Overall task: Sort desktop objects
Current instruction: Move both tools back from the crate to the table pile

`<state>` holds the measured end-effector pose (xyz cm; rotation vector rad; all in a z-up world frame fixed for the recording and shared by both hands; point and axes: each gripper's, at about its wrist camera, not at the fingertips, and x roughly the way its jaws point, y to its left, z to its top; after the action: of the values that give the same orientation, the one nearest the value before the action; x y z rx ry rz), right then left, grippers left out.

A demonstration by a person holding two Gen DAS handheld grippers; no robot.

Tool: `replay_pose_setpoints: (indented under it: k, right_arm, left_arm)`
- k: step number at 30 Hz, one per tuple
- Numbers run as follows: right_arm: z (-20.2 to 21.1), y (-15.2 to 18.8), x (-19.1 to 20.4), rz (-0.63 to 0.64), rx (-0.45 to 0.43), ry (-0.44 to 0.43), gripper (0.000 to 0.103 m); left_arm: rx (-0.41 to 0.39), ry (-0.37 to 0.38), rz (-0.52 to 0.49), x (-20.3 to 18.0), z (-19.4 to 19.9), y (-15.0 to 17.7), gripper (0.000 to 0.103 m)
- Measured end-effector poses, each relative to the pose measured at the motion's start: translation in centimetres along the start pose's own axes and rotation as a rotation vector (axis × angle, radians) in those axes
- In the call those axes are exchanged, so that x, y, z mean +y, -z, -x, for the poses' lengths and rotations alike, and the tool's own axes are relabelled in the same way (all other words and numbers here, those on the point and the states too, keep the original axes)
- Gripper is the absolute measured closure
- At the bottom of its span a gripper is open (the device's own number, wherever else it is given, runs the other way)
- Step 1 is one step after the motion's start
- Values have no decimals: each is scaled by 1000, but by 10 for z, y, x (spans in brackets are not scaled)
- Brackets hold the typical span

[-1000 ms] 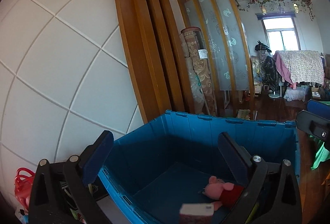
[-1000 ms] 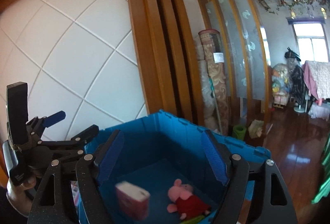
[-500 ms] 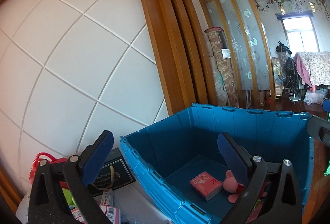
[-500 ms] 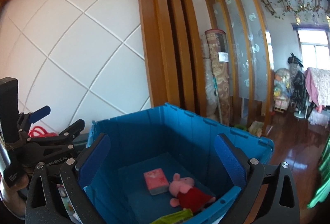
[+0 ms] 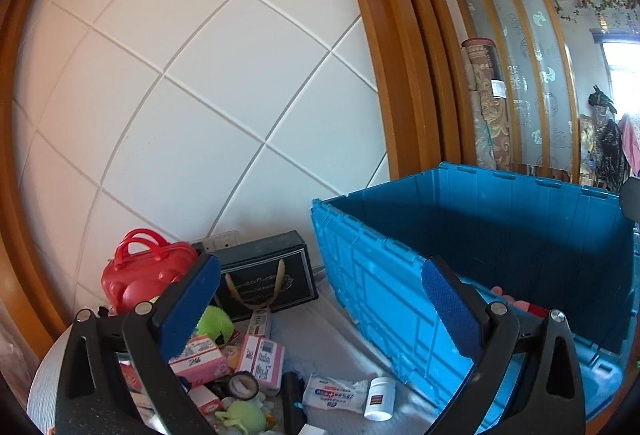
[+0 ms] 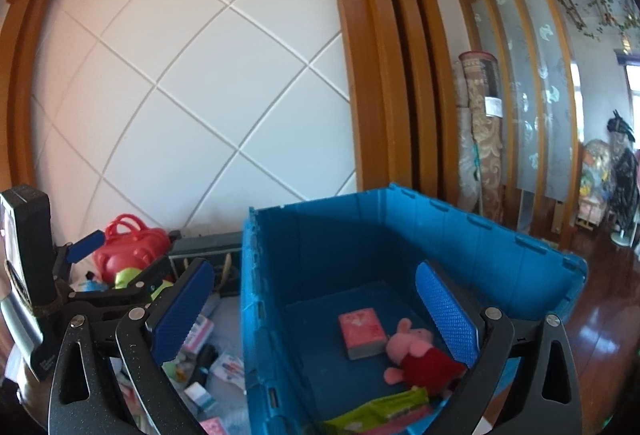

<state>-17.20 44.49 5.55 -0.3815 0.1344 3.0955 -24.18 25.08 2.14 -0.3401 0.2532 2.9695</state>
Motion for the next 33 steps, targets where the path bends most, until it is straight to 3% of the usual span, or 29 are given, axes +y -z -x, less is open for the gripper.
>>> replay_pose_setpoints:
  k: [9, 18, 27, 33]
  right_arm:
    - [-11, 17, 73, 67, 63, -137, 0]
    - [-31, 39, 134, 41, 142, -242, 0]
    - [-58, 83, 202, 38, 261, -291, 0]
    - [-73, 121, 248, 98, 345, -314, 0]
  left_arm:
    - [82, -104, 1, 76, 20, 46, 1]
    - [143, -168, -8, 149, 42, 87, 1]
    - [227, -175, 9, 220, 65, 148, 1]
    - [309, -161, 7, 242, 61, 186, 1]
